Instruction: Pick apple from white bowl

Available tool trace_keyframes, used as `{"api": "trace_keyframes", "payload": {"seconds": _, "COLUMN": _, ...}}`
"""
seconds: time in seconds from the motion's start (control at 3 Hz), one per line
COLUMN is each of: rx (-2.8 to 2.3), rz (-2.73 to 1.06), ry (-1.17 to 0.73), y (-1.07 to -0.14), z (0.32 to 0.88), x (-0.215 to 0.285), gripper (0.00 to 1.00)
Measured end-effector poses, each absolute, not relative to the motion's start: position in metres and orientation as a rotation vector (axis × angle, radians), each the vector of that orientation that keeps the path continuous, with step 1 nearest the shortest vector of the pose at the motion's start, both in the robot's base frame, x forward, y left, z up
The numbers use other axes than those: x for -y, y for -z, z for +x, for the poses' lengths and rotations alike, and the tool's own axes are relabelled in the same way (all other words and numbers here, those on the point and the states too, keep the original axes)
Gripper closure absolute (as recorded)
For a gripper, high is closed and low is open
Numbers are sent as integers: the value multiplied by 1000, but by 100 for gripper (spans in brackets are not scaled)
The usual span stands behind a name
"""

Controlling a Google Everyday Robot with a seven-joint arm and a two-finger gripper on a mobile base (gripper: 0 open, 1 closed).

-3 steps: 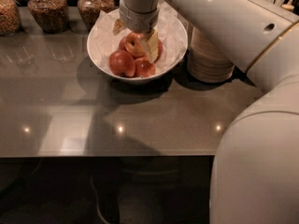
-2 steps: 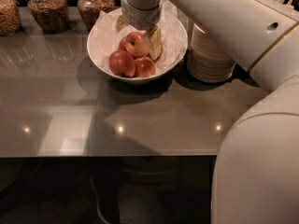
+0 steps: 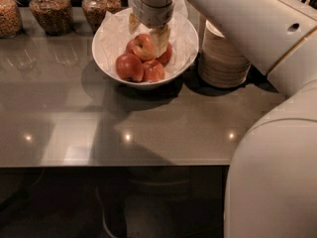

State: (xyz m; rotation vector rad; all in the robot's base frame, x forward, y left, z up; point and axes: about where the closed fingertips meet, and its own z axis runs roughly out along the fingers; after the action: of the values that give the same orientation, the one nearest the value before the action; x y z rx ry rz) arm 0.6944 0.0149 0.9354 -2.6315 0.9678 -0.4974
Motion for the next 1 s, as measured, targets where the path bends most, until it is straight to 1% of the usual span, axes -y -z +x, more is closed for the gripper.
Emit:
{"api": "trace_keyframes", "payload": {"seconds": 0.67, "rx": -983, "rz": -2626, "ry": 469, "y": -927, "z": 697, "x": -19, "gripper": 31}}
{"api": "trace_keyframes", "payload": {"seconds": 1.0, "rx": -983, "rz": -2632, "ry": 432, "y": -920, "z": 701, "x": -28, "gripper": 35}}
